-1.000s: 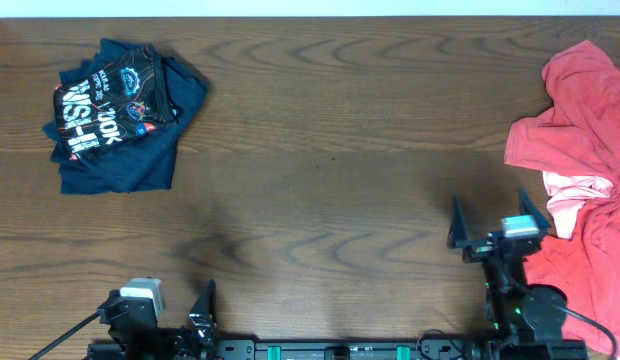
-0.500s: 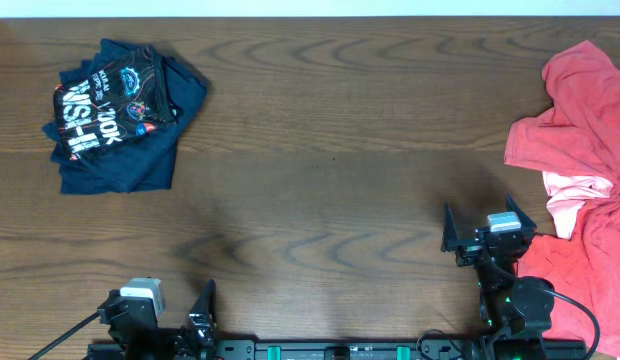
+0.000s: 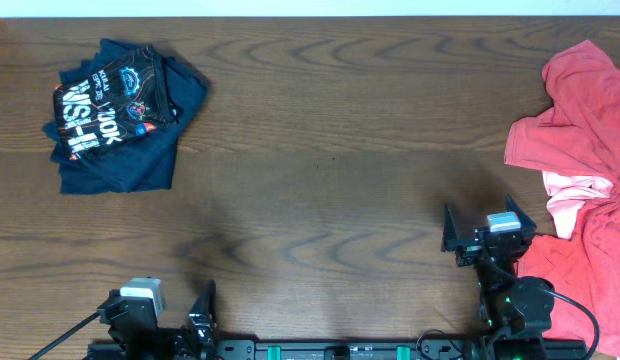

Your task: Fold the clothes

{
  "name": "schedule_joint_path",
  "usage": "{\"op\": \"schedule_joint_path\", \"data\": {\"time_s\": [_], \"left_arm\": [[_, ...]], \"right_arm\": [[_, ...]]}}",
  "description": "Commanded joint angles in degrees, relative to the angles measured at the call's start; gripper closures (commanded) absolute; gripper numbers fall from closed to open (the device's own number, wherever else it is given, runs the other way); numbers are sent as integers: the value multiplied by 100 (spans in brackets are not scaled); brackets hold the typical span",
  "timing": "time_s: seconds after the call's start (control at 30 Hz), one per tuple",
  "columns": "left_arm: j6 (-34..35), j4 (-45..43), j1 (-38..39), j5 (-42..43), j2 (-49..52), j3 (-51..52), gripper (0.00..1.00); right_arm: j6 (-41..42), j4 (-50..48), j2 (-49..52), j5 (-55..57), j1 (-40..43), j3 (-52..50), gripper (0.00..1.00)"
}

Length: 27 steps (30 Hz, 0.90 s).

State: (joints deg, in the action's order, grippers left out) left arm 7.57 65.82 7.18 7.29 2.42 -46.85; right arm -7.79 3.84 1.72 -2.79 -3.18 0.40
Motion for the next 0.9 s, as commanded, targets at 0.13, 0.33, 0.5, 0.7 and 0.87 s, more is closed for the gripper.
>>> {"op": "schedule_joint_path", "data": {"time_s": [0.13, 0.33, 0.5, 0.7, 0.87], "left_arm": [[37, -114, -15, -35, -26, 223, 2], [-24, -1233, -455, -310, -153, 1228, 2], [-22, -2680, -592, -308, -190, 2400, 2], [-46, -4911, -592, -455, -232, 3628, 2], [-44, -6760, -595, -503, -232, 4621, 2]], "right_arm": [[-44, 28, 4, 42, 140, -4, 1], [-44, 28, 4, 42, 140, -4, 1], [-44, 28, 4, 42, 140, -4, 1], [-44, 28, 4, 42, 140, -4, 1], [-44, 28, 4, 42, 140, -4, 1]]}}
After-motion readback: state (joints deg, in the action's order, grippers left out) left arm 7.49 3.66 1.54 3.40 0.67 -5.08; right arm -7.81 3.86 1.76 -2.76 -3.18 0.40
